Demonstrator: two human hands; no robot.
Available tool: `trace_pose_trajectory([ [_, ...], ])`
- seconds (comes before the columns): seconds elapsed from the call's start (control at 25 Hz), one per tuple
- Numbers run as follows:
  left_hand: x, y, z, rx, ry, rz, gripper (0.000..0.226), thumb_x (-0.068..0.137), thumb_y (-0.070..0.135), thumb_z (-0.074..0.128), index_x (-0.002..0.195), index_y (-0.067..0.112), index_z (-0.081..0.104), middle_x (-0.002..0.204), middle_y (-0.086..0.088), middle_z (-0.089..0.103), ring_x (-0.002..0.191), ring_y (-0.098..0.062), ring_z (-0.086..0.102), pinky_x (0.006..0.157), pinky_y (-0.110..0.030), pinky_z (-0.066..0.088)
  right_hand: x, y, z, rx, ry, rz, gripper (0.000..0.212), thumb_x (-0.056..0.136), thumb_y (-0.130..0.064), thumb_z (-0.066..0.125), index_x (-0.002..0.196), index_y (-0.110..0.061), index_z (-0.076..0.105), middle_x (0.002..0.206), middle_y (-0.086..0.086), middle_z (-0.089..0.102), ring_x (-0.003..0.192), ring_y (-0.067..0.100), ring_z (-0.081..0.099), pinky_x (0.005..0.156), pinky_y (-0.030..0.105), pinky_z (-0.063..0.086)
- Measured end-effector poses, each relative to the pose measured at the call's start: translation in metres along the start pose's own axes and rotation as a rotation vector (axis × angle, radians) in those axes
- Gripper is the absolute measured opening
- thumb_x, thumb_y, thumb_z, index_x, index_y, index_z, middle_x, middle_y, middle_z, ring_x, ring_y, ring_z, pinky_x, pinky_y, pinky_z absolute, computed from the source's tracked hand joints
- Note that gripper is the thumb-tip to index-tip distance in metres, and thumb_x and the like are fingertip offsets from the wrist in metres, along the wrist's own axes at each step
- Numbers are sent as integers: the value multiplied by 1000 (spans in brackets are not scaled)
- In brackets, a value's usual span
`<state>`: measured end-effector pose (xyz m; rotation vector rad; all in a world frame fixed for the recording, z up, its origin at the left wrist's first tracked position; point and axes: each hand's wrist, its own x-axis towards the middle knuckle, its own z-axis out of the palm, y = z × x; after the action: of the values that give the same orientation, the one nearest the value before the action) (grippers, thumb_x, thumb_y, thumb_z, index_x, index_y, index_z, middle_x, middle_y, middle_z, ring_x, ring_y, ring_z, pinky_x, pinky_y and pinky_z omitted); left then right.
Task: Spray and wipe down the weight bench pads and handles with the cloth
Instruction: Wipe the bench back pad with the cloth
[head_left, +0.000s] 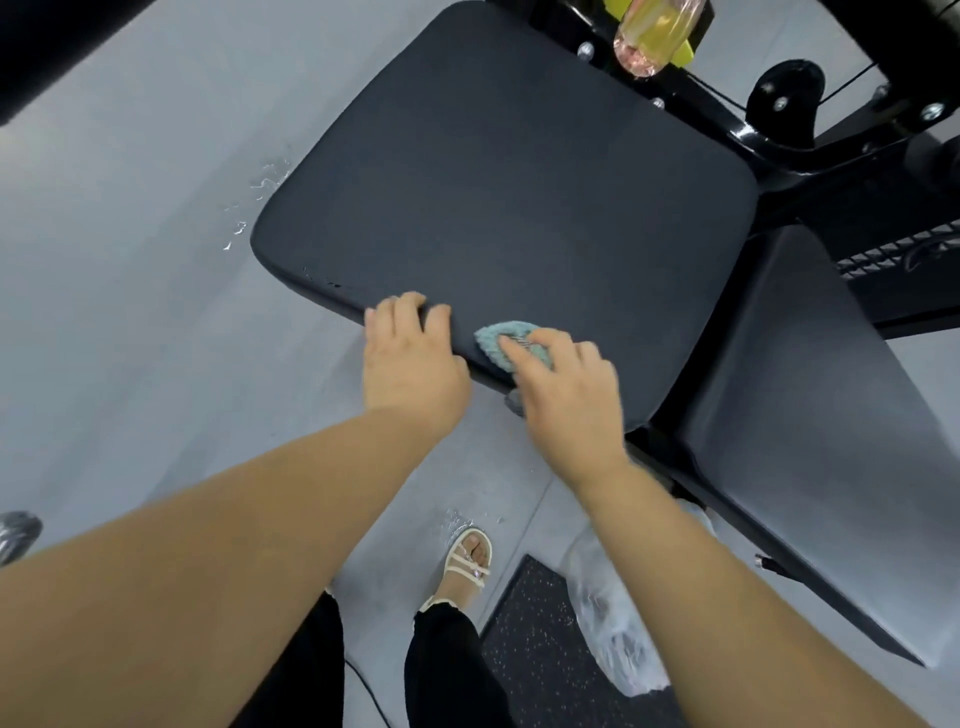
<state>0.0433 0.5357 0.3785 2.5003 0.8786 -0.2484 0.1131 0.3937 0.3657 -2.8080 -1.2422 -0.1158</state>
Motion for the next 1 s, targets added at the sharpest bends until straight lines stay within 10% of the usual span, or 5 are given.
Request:
trace_pose_trajectory([
  [0.16, -12, 39, 1, -138, -20, 39, 34, 95, 23, 39, 127, 18, 50, 132, -2, 40, 124, -23, 30, 99, -27, 31, -10, 82, -24, 111, 82, 421, 35, 84, -11, 49, 113, -17, 68, 115, 11, 59, 83, 38, 53, 72, 38, 48],
  [0.32, -17, 91, 3, -616, -207, -78, 44, 90, 48, 49, 125, 20, 54, 120, 2, 56, 113, -19, 51, 100, -33, 40, -7, 72, -51, 853, -139, 649, 35, 86, -17, 65, 120, -25, 61, 121, -5, 53, 114, 12, 53, 100, 21, 37],
  [0.44, -14, 114, -1, -1105, -470, -254, 67, 69, 62, 67, 118, 18, 59, 112, 2, 66, 100, -17, 65, 89, -38, 52, -15, 63, -72, 1324, -143, 700, 35, 82, -12, 70, 109, -33, 63, 113, -13, 64, 106, 5, 61, 88, 25, 51],
  [0.68, -8, 124, 4, -1335, -599, -300, 15, 90, 25, 61, 99, 14, 66, 99, -6, 71, 90, -21, 68, 88, -37, 54, -32, 100, -84, 1685, -57, 888, 35, 86, 4, 56, 111, -20, 59, 98, 1, 72, 92, 15, 68, 77, 26, 55],
  [1.0, -17, 178, 20, -1420, -702, -265, 17, 94, 22, 55, 109, 17, 62, 101, -1, 69, 88, -14, 65, 74, -26, 56, -56, 113, -79, 1191, 224, 938, 36, 87, -51, 51, 122, -43, 48, 138, -10, 45, 125, 1, 45, 107, 31, 38],
])
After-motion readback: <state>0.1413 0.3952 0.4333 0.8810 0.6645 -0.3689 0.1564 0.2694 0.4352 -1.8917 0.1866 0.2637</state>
